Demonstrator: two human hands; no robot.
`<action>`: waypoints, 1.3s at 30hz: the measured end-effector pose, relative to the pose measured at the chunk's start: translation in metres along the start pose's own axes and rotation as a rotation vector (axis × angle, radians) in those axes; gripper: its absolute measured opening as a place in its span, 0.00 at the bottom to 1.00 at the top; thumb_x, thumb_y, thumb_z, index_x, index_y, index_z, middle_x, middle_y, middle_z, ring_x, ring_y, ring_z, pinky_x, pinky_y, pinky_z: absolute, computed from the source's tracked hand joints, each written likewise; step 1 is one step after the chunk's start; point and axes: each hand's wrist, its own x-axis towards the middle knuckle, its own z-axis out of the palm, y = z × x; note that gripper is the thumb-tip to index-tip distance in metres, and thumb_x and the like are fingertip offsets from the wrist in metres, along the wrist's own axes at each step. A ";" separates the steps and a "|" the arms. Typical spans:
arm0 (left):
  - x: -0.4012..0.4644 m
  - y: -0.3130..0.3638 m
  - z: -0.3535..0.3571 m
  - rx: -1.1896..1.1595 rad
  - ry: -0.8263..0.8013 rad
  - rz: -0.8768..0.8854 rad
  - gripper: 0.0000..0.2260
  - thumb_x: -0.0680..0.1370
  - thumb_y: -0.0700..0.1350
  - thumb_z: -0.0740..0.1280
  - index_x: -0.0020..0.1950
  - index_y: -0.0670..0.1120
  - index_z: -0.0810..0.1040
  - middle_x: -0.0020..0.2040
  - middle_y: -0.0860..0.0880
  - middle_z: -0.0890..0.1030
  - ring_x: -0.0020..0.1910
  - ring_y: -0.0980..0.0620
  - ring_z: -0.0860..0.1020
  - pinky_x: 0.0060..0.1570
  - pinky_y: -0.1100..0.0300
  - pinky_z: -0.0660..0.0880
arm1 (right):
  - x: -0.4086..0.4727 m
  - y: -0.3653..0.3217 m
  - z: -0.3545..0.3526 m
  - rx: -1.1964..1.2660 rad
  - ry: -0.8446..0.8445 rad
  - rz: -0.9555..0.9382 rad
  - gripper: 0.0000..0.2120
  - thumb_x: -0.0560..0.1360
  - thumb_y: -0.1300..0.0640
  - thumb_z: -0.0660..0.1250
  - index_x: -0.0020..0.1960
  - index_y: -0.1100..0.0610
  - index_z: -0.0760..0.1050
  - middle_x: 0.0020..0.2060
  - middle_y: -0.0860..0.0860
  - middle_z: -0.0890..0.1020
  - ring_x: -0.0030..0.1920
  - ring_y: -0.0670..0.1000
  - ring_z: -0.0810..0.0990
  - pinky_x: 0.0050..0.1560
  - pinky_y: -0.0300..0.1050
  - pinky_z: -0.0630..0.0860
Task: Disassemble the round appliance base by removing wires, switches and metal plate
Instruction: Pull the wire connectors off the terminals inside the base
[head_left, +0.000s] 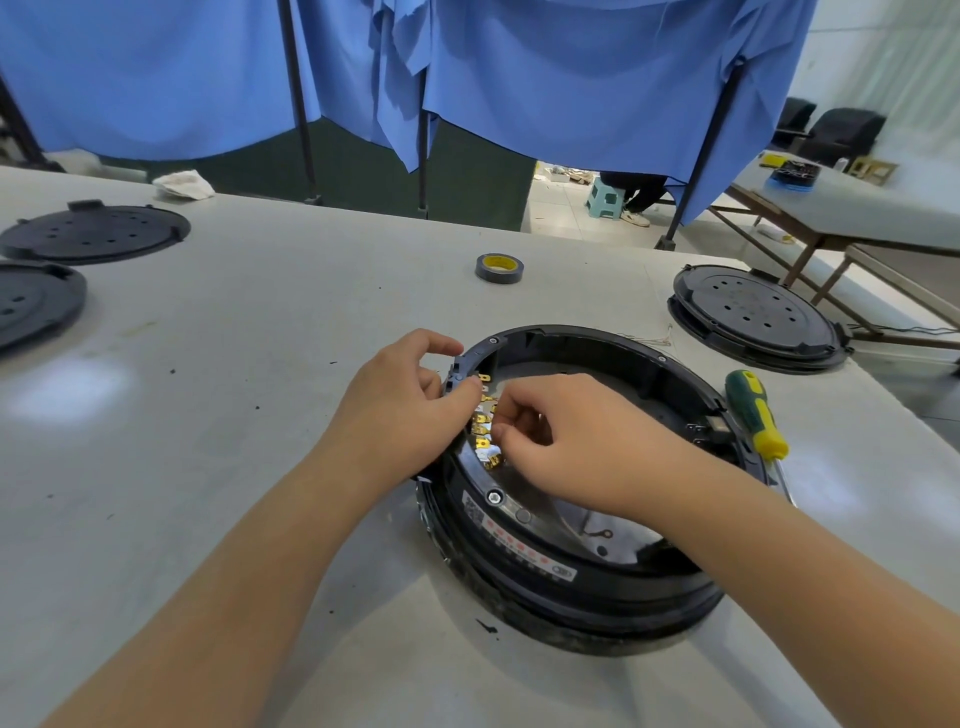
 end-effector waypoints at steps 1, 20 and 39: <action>0.000 0.000 0.000 -0.006 -0.007 -0.003 0.09 0.75 0.47 0.68 0.54 0.53 0.77 0.19 0.55 0.66 0.21 0.58 0.65 0.30 0.60 0.67 | 0.002 0.001 -0.001 0.015 -0.009 -0.006 0.04 0.74 0.52 0.63 0.41 0.48 0.74 0.33 0.45 0.79 0.35 0.44 0.76 0.38 0.45 0.75; 0.001 0.002 -0.001 0.016 -0.009 0.000 0.08 0.74 0.46 0.68 0.52 0.54 0.78 0.18 0.55 0.67 0.21 0.58 0.66 0.29 0.61 0.68 | 0.002 0.002 -0.002 0.015 -0.022 -0.040 0.04 0.75 0.53 0.62 0.41 0.49 0.74 0.32 0.44 0.77 0.34 0.44 0.75 0.36 0.44 0.74; 0.000 0.004 -0.003 -0.006 -0.032 -0.027 0.08 0.74 0.46 0.68 0.53 0.55 0.78 0.20 0.52 0.71 0.22 0.54 0.70 0.29 0.57 0.74 | 0.000 0.000 -0.001 0.014 -0.013 -0.034 0.06 0.75 0.53 0.62 0.39 0.48 0.72 0.31 0.44 0.76 0.33 0.43 0.74 0.34 0.40 0.69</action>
